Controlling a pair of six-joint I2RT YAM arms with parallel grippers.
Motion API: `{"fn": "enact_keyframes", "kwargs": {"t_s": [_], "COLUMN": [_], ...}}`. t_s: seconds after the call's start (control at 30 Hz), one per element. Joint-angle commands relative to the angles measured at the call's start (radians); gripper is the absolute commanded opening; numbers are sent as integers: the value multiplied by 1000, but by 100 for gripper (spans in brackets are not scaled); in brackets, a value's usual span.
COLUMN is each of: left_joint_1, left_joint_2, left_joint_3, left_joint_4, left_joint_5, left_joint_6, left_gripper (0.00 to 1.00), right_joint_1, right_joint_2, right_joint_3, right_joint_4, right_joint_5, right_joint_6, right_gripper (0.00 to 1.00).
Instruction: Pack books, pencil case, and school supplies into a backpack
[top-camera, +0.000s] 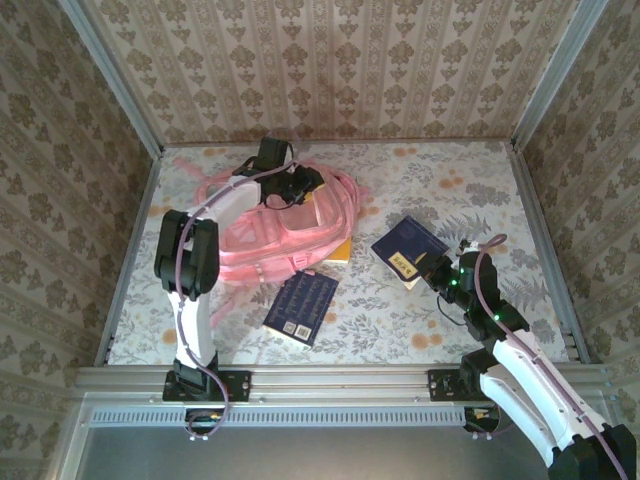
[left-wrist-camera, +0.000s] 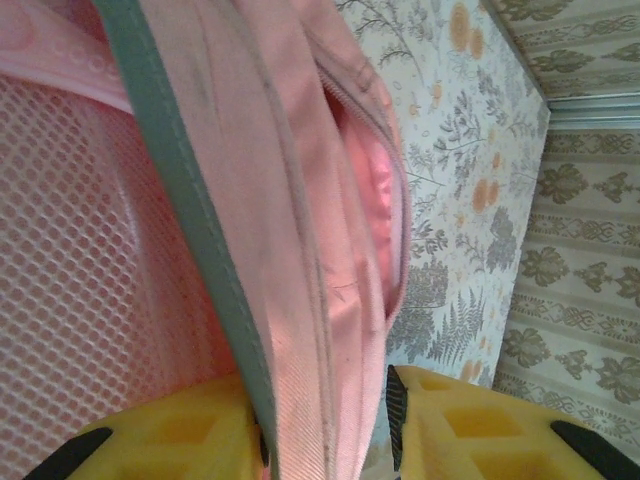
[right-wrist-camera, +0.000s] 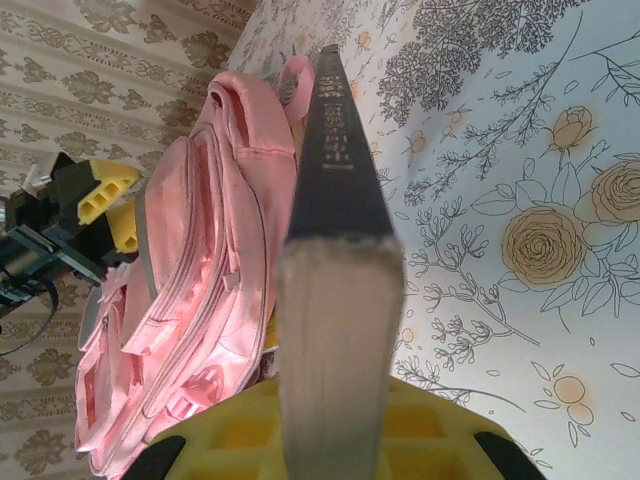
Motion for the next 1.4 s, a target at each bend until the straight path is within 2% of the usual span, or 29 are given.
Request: {"fn": "enact_keyframes", "kwargs": {"t_s": [0.0,0.13,0.23,0.3,0.57,0.7,0.77,0.9,1.0,1.13,1.23,1.37], "left_joint_1": [8,0,-5,-4,13,16,21,37,71,156,239,269], "left_joint_2": [36,68,59,46,-51,-114,-167,-281,-364,-470,-533,-561], "left_joint_3": [49,103,144,168,388,528,541,532,497,410,330,274], "left_joint_4": [-36,-114,-183,-208,-520,-708,-757,-831,-842,-778,-689,-613], "left_joint_5": [-3,-30,-62,-46,-47,-65,-71,-85,-30,134,289,360], "left_joint_6": [21,48,111,145,385,514,550,610,649,675,639,594], "left_gripper": [36,27,11,1,0,0,0,0,0,0,0,0], "right_joint_1": [-9,-13,-13,-15,-15,-16,-15,-17,-16,-15,-15,10], "right_joint_2": [-14,-27,-41,-52,-53,-53,-52,-35,-17,38,98,180], "right_joint_3": [20,18,28,43,155,190,210,313,374,453,502,549], "right_joint_4": [45,37,15,-11,-148,-121,-104,-184,-185,-193,-199,-188], "right_joint_5": [-23,-25,-23,-16,-11,-99,-153,-192,-270,-386,-478,-576], "right_joint_6": [-9,-2,-13,-29,-143,-199,-229,-304,-338,-353,-336,-289], "right_gripper": [0,0,0,0,0,0,0,0,0,0,0,0]}}
